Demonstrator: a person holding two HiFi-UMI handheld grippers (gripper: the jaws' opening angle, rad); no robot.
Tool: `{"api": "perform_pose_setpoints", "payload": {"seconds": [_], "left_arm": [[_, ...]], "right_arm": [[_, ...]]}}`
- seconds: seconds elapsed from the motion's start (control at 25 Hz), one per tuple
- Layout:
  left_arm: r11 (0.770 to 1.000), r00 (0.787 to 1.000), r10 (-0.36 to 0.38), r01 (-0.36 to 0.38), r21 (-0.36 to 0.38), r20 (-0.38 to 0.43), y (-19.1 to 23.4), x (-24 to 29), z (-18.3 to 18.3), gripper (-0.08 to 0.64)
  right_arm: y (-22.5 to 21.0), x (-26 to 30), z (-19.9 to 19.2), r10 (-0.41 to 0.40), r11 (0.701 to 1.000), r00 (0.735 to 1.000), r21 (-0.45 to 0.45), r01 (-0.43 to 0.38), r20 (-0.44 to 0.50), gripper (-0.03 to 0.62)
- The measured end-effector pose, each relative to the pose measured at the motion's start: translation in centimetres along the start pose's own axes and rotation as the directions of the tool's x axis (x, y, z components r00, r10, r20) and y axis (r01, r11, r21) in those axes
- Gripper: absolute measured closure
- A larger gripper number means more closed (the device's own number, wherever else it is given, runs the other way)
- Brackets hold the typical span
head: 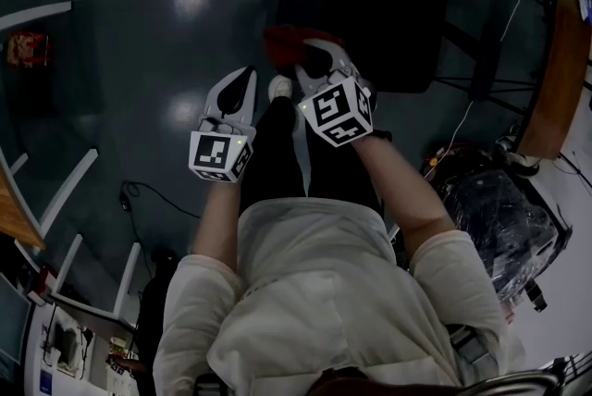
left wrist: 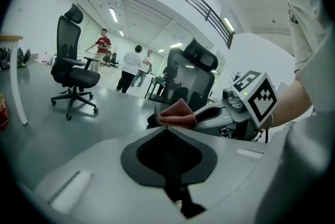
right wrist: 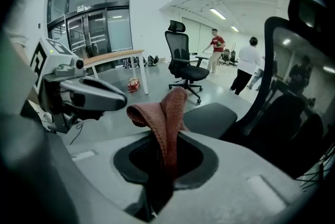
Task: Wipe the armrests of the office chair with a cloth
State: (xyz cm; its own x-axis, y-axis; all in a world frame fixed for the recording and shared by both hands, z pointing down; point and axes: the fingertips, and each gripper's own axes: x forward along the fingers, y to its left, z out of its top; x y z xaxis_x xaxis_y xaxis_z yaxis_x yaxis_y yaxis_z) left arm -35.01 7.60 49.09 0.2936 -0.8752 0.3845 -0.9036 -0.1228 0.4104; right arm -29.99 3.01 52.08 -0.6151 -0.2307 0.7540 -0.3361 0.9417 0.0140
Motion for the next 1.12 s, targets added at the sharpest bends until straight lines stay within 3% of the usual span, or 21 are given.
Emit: {"api": "perform_pose_setpoints", "payload": {"seconds": [0.4, 0.6, 0.76, 0.96, 1.12], "left_arm": [[1.0, 1.0, -0.013, 0.013, 0.022, 0.015, -1.6, -0.8, 0.4, 0.551], [0.999, 1.0, -0.022, 0.022, 0.03, -0.001, -2.0, -0.5, 0.3, 0.551], [0.997, 0.997, -0.054, 0.057, 0.053, -0.047, -2.7, 1.5, -0.3, 0.551], [0.989, 0.988, -0.106, 0.116, 0.092, -0.115, -3.4, 5.7, -0.9, 0.549], [0.994, 0.985, -0.079, 0.089, 0.057, -0.151, -3.0, 6.7, -1.5, 0.543]], "right_arm": [[5.2, -3.1, -3.3, 0.09, 0.995, 0.996, 0.037, -0.089, -0.024, 0.551], [5.0, -4.9, -4.3, 0.089, 0.989, 0.995, 0.126, -0.083, -0.041, 0.551], [0.0, -5.9, -4.6, -0.019, 0.971, 1.0, 0.24, 0.02, -0.006, 0.551], [-11.2, -3.6, -4.7, -0.227, 0.911, 0.974, 0.353, 0.212, 0.002, 0.551], [-16.4, 0.1, -3.6, -0.273, 0.897, 0.962, 0.366, 0.25, 0.01, 0.551]]}}
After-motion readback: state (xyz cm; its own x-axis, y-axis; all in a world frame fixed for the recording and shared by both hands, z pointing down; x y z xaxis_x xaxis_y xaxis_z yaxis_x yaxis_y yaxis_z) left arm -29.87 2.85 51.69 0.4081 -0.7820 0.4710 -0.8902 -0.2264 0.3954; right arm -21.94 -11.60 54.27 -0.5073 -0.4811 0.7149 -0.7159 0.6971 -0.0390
